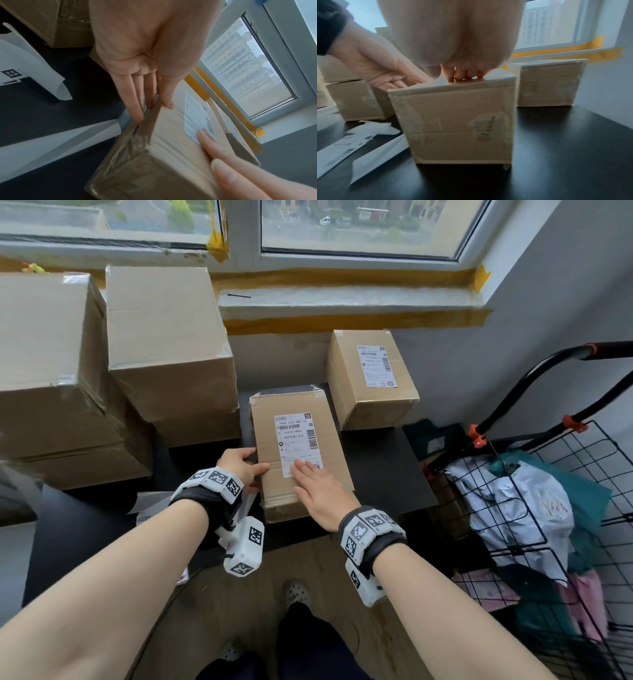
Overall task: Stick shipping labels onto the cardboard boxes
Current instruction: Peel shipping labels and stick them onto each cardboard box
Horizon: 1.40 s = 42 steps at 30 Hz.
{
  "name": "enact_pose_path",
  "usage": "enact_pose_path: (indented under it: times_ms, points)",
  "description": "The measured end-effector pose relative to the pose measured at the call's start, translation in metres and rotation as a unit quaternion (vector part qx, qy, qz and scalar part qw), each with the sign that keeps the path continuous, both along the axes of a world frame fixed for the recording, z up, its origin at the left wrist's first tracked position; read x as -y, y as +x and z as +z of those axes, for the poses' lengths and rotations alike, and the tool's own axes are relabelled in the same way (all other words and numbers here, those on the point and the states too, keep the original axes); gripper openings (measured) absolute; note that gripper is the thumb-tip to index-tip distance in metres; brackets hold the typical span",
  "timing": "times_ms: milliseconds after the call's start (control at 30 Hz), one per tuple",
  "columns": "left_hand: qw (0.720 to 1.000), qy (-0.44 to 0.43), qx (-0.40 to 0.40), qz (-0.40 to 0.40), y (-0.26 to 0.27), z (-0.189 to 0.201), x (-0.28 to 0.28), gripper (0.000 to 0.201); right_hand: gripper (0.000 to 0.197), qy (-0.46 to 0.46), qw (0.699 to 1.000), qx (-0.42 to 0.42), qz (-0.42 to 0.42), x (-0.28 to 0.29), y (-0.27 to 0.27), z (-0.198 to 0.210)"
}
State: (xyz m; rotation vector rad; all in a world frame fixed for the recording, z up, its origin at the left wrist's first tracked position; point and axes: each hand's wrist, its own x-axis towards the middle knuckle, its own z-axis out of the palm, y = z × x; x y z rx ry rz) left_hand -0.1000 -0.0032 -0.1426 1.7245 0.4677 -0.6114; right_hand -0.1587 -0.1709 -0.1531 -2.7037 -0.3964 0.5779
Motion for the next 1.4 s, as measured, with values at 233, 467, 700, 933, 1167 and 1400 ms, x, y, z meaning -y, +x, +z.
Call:
enact_pose_path:
  times_ms: [233,467,700,933,1167,1400]
  points:
    - [0.998,0.059,0.018,-0.005,-0.003,0.002,0.0,0.055,0.055,-0.007,0.996,0.006,-0.091,0.039,-0.006,0.008]
    - [0.999,0.022,-0.034,-0.025,-0.019,0.002,-0.003,0.056,0.061,0.182,0.93,-0.048,-0.317,0.053,-0.007,0.008]
    - [0.999,0.004,-0.039,0.012,-0.023,-0.011,0.0,0.067,0.057,0.214,0.881,-0.059,-0.418,0.028,0.021,0.008]
    - [0.999,-0.003,-0.031,0.008,-0.025,-0.009,0.003,0.058,0.048,0.199,0.884,-0.081,-0.414,0.039,0.036,0.007]
    - [0.999,-0.03,-0.015,0.031,-0.021,-0.006,0.003,0.07,0.052,0.312,0.851,-0.138,-0.401,0.064,0.032,0.012]
    - [0.999,-0.048,0.015,0.011,-0.008,0.029,-0.01,0.063,0.054,0.439,0.809,-0.121,-0.372,0.066,0.036,0.034]
